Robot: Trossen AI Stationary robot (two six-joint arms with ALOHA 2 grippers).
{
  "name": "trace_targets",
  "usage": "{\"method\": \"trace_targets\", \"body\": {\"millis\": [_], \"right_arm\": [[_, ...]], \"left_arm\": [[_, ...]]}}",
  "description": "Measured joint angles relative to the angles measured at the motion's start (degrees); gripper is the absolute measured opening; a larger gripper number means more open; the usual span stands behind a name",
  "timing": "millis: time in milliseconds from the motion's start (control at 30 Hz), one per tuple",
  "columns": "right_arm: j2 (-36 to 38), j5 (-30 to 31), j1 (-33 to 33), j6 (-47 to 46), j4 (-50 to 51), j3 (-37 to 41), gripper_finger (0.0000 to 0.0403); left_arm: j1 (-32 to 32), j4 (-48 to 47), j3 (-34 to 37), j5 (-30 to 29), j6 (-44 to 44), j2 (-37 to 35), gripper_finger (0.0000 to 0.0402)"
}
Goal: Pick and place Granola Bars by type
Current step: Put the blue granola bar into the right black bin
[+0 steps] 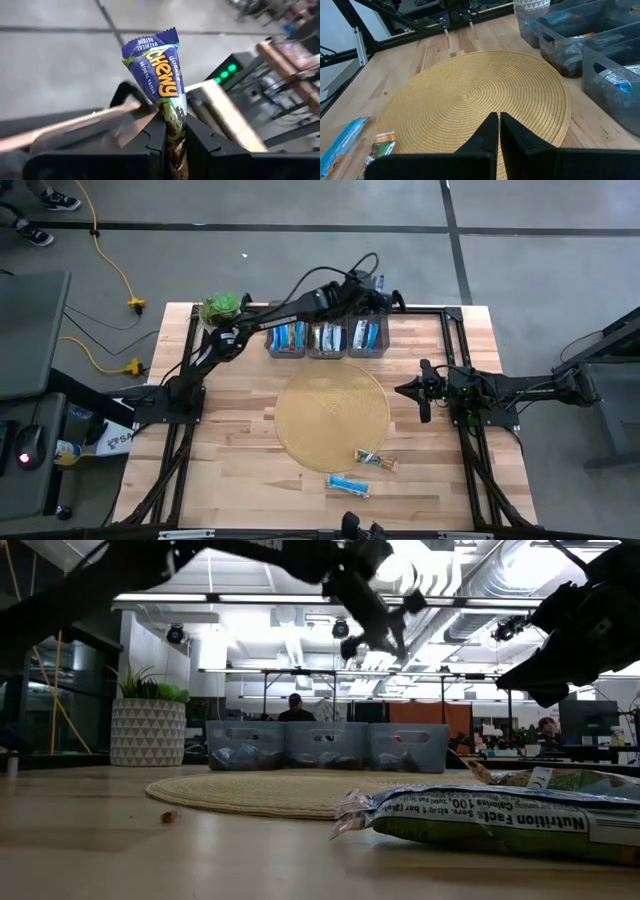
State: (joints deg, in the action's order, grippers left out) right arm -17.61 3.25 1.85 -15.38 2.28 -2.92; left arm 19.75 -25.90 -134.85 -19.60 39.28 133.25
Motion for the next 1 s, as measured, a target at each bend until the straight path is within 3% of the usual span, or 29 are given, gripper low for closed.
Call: {"method": "trace_targets", "body": {"millis": [567,1000], "right_arm": [[0.0,0.0,0.0,0.0,0.0,0.0,0.0],[0.0,0.0,0.0,0.0,0.0,0.0,0.0]], "left_arm": [[0.5,-11.4,-0.1,5.4,4.7,7.0,0.004],[0.8,-12.1,0.0,11.5,4.7,9.6,0.004]]}}
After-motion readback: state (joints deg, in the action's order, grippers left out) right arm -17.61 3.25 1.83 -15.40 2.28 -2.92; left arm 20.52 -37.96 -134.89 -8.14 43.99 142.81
